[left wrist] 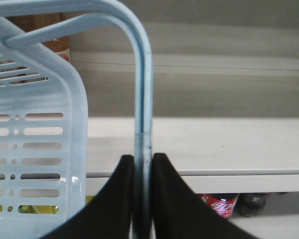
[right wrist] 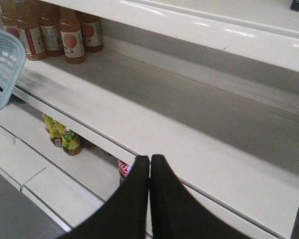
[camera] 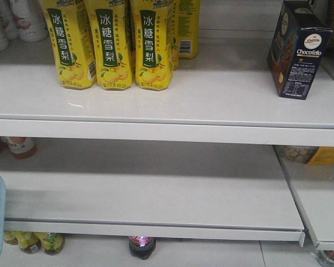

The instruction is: Left arm holds basket, right arm returns cookies

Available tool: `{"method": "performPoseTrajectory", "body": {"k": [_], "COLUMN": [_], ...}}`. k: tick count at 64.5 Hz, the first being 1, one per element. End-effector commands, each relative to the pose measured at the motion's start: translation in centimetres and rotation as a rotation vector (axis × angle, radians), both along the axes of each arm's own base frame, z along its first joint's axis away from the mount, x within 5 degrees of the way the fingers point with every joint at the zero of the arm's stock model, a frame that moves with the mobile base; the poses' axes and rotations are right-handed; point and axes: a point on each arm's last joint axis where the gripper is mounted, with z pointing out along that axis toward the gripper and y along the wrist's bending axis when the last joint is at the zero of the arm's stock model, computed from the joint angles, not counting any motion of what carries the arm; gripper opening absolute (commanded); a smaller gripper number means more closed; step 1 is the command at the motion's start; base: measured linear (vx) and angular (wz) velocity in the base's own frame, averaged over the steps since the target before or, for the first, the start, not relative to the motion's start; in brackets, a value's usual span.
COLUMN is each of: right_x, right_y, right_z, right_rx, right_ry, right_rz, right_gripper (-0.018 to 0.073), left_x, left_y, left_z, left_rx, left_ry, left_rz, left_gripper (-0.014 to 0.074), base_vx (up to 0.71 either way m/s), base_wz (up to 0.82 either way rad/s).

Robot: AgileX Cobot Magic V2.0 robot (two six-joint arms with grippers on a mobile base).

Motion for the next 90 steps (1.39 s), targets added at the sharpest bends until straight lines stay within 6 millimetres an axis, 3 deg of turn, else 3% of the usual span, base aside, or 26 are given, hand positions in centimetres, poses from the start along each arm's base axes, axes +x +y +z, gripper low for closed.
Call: {"method": "performPoseTrajectory", "body": {"k": [1,34,49,60,74,90], "right_x": [0.2,0.6,3.1,3.9,3.7,3.7], "right_y": [0.0,-0.1,-0.1,-0.7,-1.6,-2.0], "right_z": [1.2,1.2,-3.9,-7.5,-9.9,-11.8], "right_rx": [0.043,0.033,0.119,0.178,0.232,0.239], "right_ry": [-0.064,-0.120,-0.093,0.000,0.021,-0.066], "right_rz": [-0.015,-0.033,-0.157,-0.298,-0.452,-0.490], "right_gripper": [-0.0003,-0.0003,-0.0003,-0.0003,-0.0003,-0.0003], "left_x": [0.1,0.1,0.1,0.1,0.1,0.1], "left_y": [0.1,0.1,0.1,0.1,0.1,0.1], "left_z": [2.0,2.0,2.0,2.0,2.0,2.0], "left_rx": [-0.002,-0.002,-0.002,-0.001,-0.001,-0.001], "left_ry": [-0.147,-0.147,-0.147,-0.146,-0.146,-0.146], "left_rz": [0.014,0.014,0.014,0.014,0.014,0.014], "left_gripper": [-0.0007,-0.0007,-0.0007,-0.0007,-0.0007,-0.0007], "base_vx": [0.00,0.00,0.00,0.00,0.00,0.00], "base_wz": [0.00,0.00,0.00,0.00,0.00,0.00]}}
